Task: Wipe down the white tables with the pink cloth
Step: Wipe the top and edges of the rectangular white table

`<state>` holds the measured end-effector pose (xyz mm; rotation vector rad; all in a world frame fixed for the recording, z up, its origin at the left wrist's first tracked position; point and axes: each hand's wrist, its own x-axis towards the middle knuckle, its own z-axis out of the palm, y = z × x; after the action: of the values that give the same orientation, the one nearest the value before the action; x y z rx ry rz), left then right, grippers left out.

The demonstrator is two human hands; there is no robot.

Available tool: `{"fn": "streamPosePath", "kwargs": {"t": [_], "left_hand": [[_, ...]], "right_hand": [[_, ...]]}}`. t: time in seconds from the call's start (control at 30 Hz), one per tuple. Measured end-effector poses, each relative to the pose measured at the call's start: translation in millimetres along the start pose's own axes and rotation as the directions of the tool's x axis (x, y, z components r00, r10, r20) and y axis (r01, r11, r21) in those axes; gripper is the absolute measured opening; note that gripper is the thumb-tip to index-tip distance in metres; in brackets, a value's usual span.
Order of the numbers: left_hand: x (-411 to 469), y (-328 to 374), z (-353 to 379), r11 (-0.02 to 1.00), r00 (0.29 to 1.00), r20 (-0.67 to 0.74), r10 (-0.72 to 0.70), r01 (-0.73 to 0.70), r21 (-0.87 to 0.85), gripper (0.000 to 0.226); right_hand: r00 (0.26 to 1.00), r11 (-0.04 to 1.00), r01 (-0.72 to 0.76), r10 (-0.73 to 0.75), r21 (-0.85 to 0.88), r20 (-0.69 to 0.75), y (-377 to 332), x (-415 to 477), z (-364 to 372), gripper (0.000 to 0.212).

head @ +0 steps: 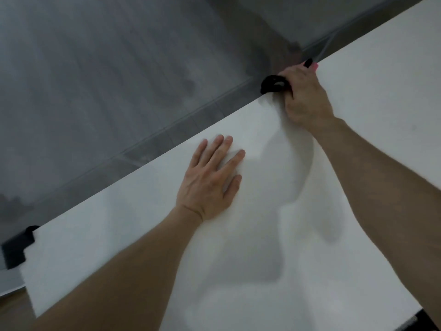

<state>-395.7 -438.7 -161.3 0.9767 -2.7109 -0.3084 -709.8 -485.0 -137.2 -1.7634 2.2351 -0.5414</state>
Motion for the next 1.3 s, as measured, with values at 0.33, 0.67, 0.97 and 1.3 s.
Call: {"fn": "streamPosePath", "kwargs": {"t": [0.33,0.67,0.97,1.3], "left_hand": [[-90.1,-3.5,-32.9,0.983,0.977,-0.112,-0.180,0.181,0.005,0.020],[-310.0,-32.2,-98.3,0.864,0.862,0.069,-0.502,0.496,0.083,0.046],[-298.8,0.4,-118.1,0.713,0.624,0.395,-0.675,0.689,0.129,0.064],[-287.7,83.3,-144.2,0.708,0.550,0.514,-0.658,0.685,0.174,0.050]], "right_hand": [[0.966,0.974,0.223,-0.214,-0.048,0.146,-144.5,-54.6,68.9,0.035],[0.815,0.877,0.480,-0.452,0.013,0.362,-409.9,-152.6,189.8,0.044],[0.894,0.929,0.369,-0.346,-0.031,0.283,-348.7,-124.9,141.4,0.031],[0.892,0.915,0.343,-0.247,-0.211,0.379,-219.8,-286.2,47.6,0.033]]}}
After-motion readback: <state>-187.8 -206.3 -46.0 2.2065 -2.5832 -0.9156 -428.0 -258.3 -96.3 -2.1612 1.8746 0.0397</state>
